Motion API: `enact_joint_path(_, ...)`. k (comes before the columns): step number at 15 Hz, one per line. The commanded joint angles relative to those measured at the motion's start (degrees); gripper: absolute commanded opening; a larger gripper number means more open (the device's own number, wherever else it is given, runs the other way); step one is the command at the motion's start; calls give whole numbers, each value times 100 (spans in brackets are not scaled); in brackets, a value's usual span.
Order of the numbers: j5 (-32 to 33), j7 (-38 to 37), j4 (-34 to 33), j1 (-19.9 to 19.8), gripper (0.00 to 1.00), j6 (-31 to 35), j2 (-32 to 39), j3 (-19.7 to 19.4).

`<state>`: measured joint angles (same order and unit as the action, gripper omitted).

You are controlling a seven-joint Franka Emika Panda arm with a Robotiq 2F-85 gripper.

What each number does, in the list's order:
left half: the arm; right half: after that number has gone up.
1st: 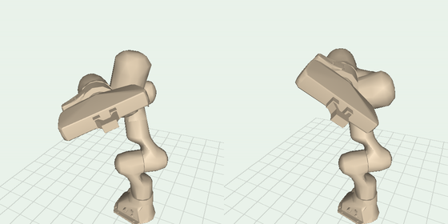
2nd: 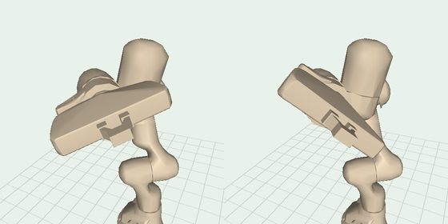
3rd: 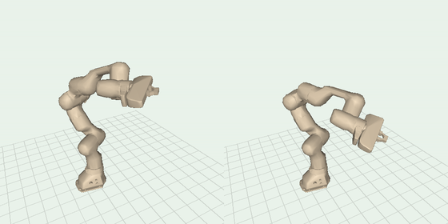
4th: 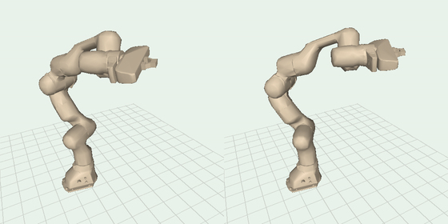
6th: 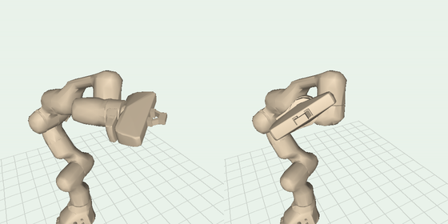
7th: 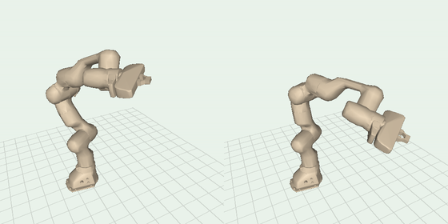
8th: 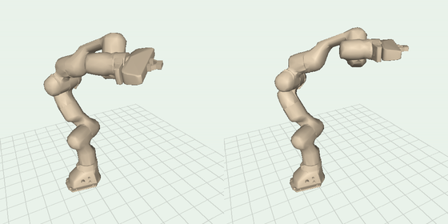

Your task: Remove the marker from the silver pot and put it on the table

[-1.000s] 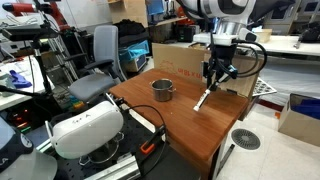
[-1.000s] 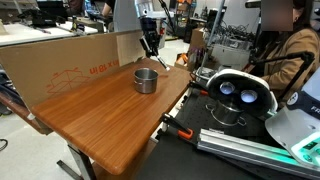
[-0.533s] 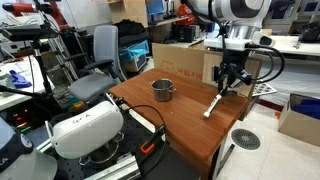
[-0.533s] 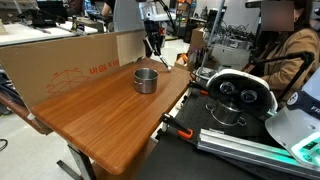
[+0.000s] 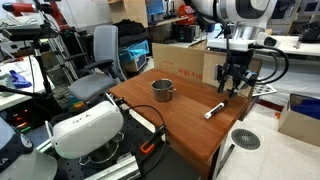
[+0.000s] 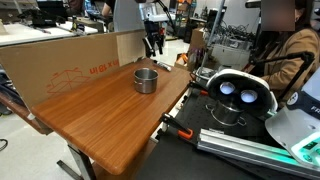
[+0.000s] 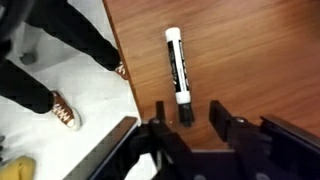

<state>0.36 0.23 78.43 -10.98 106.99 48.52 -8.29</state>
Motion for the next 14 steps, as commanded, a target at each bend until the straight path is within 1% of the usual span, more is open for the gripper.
enact_joint_path(1, -94, -112, -342, -95, 83, -284, 175, 76)
enact_joint_path(3, -126, -116, -359, -110, 98, -278, 183, 94)
enact_joint_path(4, -199, -160, -242, -66, 100, -337, 88, 156)
enact_joint_path(14, -365, -275, -265, -42, 100, -326, 30, 279)
